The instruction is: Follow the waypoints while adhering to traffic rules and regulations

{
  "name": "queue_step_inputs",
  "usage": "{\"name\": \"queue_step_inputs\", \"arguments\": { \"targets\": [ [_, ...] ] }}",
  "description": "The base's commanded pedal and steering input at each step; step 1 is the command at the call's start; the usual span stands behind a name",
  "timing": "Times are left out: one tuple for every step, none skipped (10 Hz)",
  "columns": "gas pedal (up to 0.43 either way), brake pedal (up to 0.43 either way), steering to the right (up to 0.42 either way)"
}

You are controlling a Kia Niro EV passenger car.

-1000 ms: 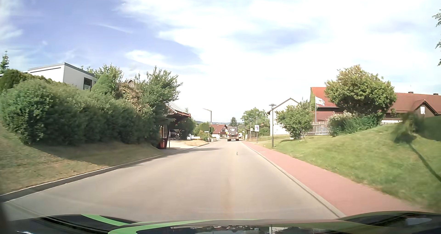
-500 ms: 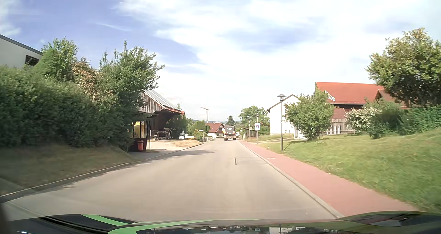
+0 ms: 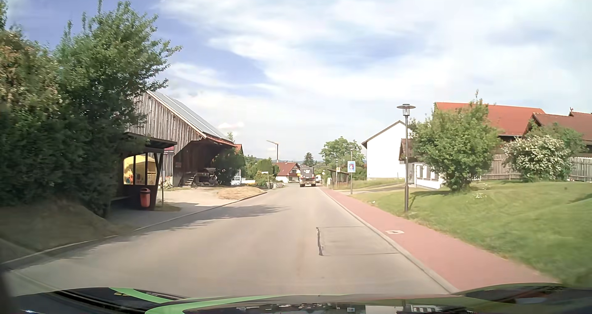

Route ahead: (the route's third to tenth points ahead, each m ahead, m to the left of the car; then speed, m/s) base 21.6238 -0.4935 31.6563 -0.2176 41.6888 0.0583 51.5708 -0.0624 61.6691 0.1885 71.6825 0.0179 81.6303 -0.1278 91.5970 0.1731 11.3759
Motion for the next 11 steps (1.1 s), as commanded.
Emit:
{"name": "queue_step_inputs", "arguments": {
  "targets": [
    [0.079, 0.000, -0.001],
    [0.079, 0.000, -0.001],
    [0.079, 0.000, -0.001],
    [0.079, 0.000, -0.001],
    [0.047, 0.000, -0.002],
    [0.000, 0.000, -0.001],
    [0.000, 0.000, -0.001],
    [0.000, 0.000, -0.002],
    [0.000, 0.000, -0.002],
    [0.000, 0.000, -0.002],
    [0.000, 0.000, -0.002]
  ]
}}
